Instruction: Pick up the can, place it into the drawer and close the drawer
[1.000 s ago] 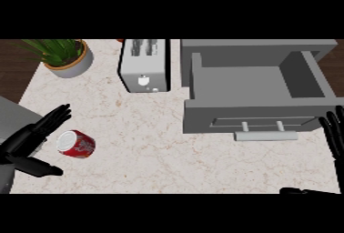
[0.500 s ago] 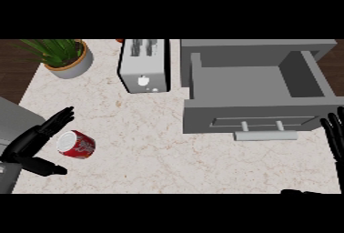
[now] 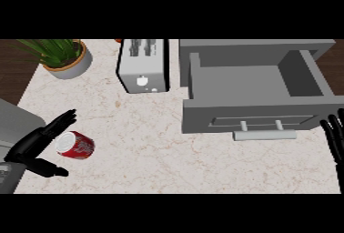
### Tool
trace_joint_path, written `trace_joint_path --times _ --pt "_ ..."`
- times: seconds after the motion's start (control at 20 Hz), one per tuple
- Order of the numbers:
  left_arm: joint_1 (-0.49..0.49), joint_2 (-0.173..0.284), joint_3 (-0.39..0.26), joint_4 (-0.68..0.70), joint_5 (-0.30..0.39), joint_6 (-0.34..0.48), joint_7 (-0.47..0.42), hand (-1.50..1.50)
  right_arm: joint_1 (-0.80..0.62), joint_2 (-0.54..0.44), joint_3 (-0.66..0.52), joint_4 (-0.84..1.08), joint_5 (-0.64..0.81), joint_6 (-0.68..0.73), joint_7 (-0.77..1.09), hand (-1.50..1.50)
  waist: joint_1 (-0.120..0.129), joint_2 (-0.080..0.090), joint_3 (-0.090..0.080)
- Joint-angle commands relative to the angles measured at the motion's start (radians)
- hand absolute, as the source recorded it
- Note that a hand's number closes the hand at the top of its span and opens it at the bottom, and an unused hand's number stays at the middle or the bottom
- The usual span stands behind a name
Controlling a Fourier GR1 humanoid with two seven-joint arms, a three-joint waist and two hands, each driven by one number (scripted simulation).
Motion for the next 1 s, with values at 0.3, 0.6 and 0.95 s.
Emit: trace_joint_path --times 0.3,0.6,0.95 --pt "-0.071 -0.051 -0.032 0.121 -0.003 -0.091 -0.124 -1.5 0.042 0.023 0.014 -0.065 0.0 -0.001 0.025 -1.5 0.007 0.002 -0.007" --pt "-0.118 -0.051 -0.047 0.196 -0.012 -0.102 -0.146 -1.5 -0.04 -0.015 -0.028 -0.026 -0.034 0.002 0.058 -1.5 0.006 0.006 -0.007" --pt "-0.15 -0.108 -0.062 0.221 -0.012 -0.066 -0.137 -1.5 0.006 -0.023 -0.04 -0.045 -0.05 0.031 0.054 -1.5 0.001 0.005 -0.007"
